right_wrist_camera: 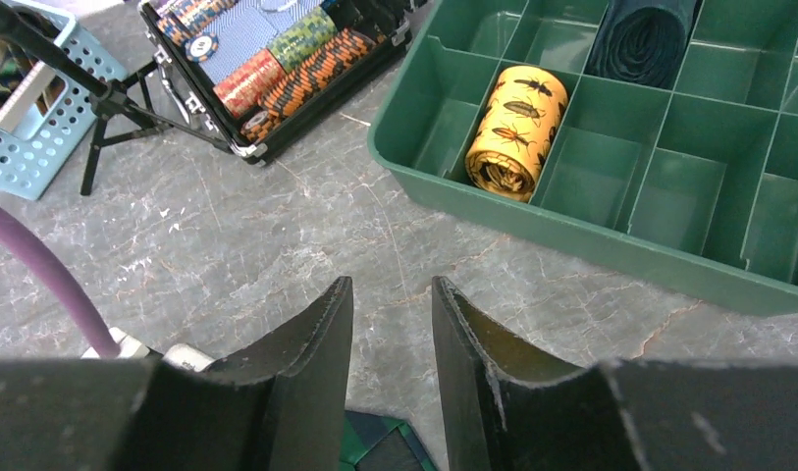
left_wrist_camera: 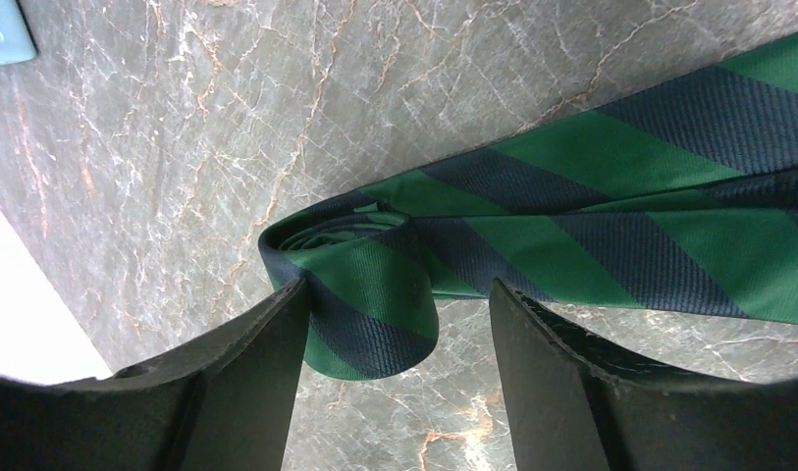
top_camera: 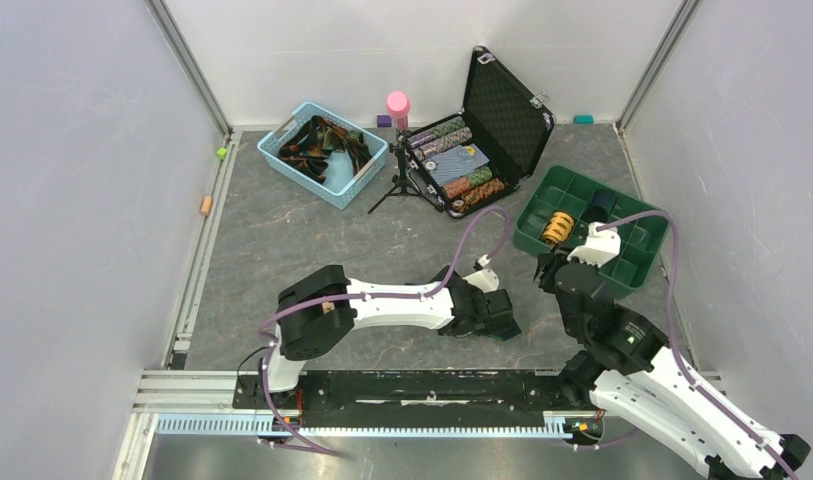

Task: Roll the ties
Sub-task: Roll the tie at the center of the board.

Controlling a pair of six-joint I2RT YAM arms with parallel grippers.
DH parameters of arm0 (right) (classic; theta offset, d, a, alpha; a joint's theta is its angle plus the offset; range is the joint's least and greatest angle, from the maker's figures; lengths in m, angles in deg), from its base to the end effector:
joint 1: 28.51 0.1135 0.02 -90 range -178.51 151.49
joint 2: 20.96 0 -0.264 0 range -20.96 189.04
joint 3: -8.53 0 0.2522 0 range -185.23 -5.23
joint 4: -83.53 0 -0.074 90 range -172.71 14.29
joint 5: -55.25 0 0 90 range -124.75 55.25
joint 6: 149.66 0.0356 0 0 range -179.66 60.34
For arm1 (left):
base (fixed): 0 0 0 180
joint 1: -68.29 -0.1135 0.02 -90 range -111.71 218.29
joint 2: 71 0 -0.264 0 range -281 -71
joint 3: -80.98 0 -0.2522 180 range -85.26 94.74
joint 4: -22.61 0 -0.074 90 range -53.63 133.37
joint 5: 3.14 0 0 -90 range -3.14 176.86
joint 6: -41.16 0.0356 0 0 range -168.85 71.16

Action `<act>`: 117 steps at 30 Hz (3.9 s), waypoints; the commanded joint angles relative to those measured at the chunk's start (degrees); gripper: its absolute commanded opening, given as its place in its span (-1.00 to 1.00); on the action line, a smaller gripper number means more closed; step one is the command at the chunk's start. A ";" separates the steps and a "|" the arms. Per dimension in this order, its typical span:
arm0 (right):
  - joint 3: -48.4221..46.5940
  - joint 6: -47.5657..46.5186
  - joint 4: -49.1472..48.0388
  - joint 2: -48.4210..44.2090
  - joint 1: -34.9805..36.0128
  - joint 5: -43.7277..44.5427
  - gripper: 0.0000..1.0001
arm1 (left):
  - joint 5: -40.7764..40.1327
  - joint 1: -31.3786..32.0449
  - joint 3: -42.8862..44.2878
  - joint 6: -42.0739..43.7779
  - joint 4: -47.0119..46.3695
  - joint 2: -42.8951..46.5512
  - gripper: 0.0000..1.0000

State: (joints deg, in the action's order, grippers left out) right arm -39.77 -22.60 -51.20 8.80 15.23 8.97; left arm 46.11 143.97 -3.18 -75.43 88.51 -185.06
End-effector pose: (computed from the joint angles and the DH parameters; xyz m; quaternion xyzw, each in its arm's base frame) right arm 0.1030 0.0645 0.2799 0.1489 0.8002 0.0741 0.5762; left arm 0.1159 -0.3601 0.1753 0.3727 0.8590 0.1807 0.3009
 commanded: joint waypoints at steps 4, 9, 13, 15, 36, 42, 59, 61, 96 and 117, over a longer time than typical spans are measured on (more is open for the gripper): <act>-2.37 -1.42 -0.20 -1.10 -0.16 2.26 -0.17 | 1.46 0.69 2.49 -5.23 -0.28 -2.14 0.47; -1.85 -1.10 -0.52 -0.11 -0.18 0.76 -0.17 | 1.89 0.81 3.13 -5.94 -0.27 -3.22 0.48; -1.34 -0.69 -0.96 0.22 -0.16 -0.13 -0.16 | 2.17 0.87 3.10 -6.69 -0.28 -2.97 0.49; -1.31 -0.71 -1.09 0.13 -0.21 -0.12 -0.16 | 2.41 0.86 2.77 -7.20 -0.69 -2.65 0.49; -1.32 -1.77 -2.52 2.46 -0.16 -1.44 -0.11 | -1.46 0.85 0.30 -8.37 -2.92 4.24 0.56; -0.10 -1.76 -4.68 2.83 -0.20 -2.86 -0.10 | -3.44 0.83 -0.79 -8.26 -3.91 9.51 0.58; 8.30 2.09 -28.10 19.42 -0.08 -32.49 -0.26 | 28.02 -19.78 -37.03 -5.89 -43.48 48.47 0.75; 9.51 4.95 -34.16 23.02 0.17 -37.58 -0.27 | 33.09 -24.59 -41.83 -8.09 -47.13 51.35 0.75; 7.64 15.00 -47.70 45.08 7.06 -45.66 -0.49 | 48.93 -34.83 -57.65 -13.63 -69.02 41.18 0.78; 7.36 14.37 -45.51 45.84 7.06 -45.14 -0.50 | 59.18 -34.83 -59.67 -17.33 -80.14 32.16 0.61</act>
State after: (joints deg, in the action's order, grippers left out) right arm -30.40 -7.41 -96.75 54.17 22.03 -37.45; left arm 101.56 109.24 -62.17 -90.27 12.87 -151.45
